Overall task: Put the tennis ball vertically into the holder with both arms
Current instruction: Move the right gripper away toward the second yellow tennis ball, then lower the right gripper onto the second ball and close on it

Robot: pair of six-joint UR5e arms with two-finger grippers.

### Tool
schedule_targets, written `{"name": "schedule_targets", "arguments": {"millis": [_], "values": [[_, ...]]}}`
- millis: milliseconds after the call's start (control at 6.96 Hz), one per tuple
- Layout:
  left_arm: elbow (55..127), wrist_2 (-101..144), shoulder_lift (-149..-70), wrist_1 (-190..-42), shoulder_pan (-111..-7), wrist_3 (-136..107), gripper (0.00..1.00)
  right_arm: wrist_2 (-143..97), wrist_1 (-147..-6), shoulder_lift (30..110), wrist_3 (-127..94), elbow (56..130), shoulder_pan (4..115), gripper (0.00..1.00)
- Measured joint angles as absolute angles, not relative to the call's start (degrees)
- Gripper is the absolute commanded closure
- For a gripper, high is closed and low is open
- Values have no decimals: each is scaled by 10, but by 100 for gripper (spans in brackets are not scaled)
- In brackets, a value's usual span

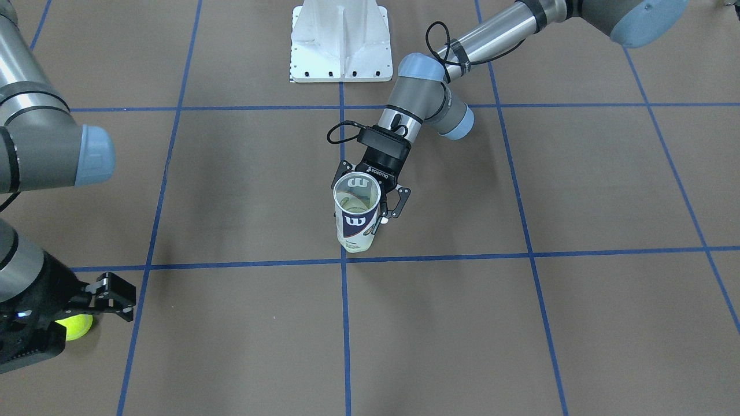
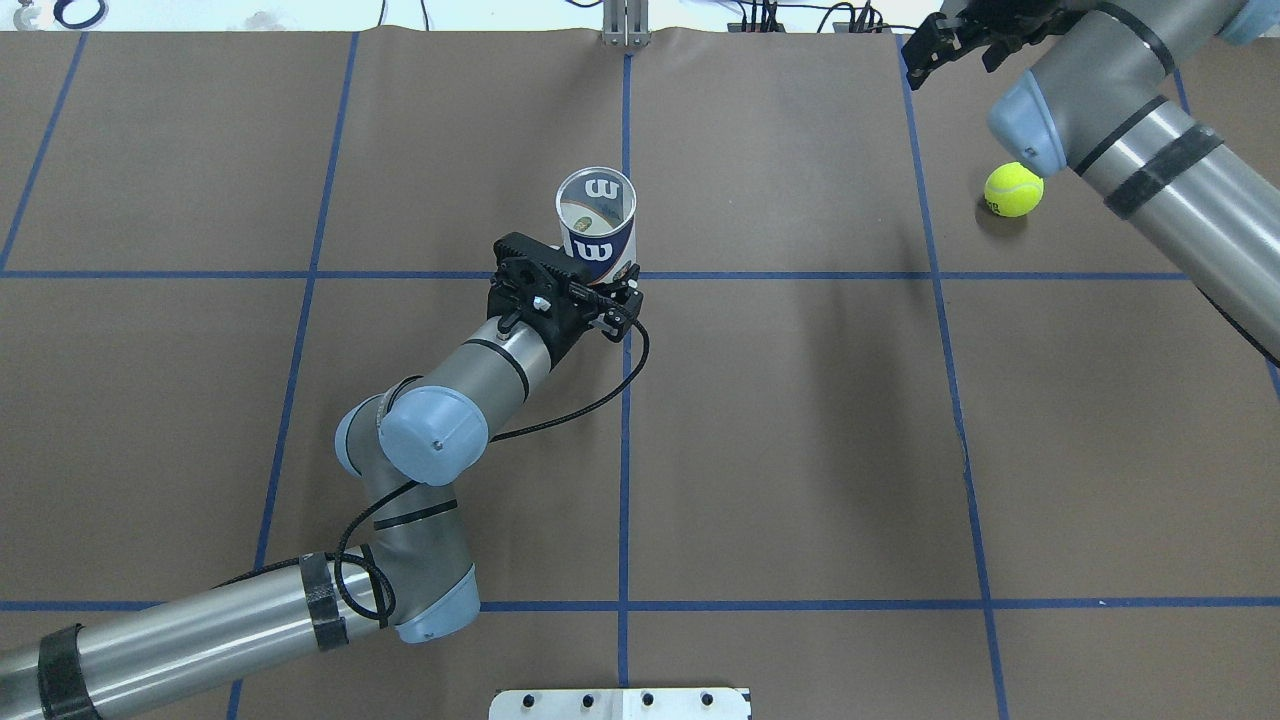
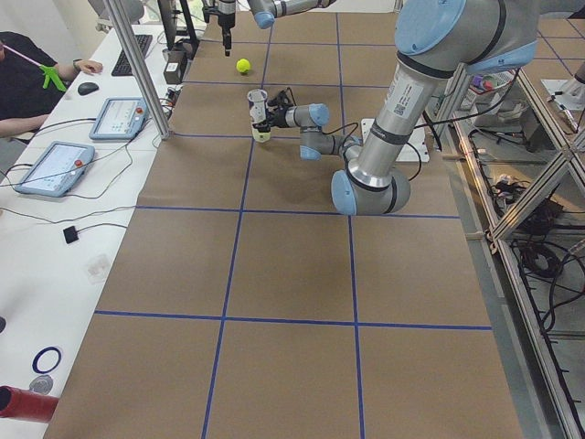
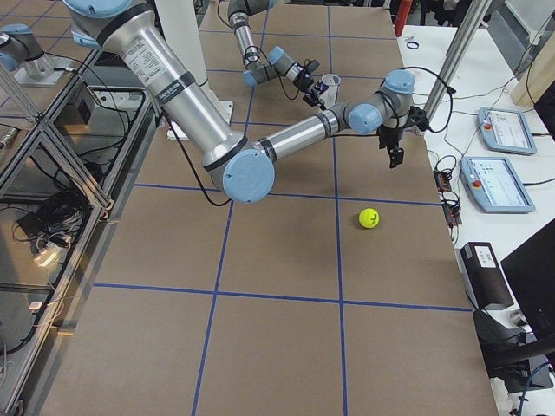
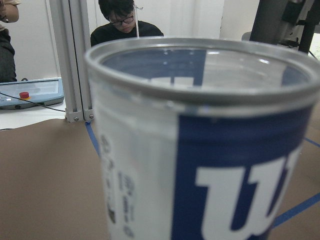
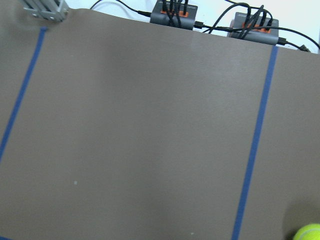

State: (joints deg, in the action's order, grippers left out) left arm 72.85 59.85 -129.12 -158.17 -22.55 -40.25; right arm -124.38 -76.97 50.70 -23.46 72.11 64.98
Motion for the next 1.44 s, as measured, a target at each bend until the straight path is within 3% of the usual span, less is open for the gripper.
{"name": "schedule_targets", "arguments": {"millis": [1438], "values": [[724, 599, -1288, -1582, -227, -392, 19, -1227, -731, 553, -143, 638, 649, 0]]}}
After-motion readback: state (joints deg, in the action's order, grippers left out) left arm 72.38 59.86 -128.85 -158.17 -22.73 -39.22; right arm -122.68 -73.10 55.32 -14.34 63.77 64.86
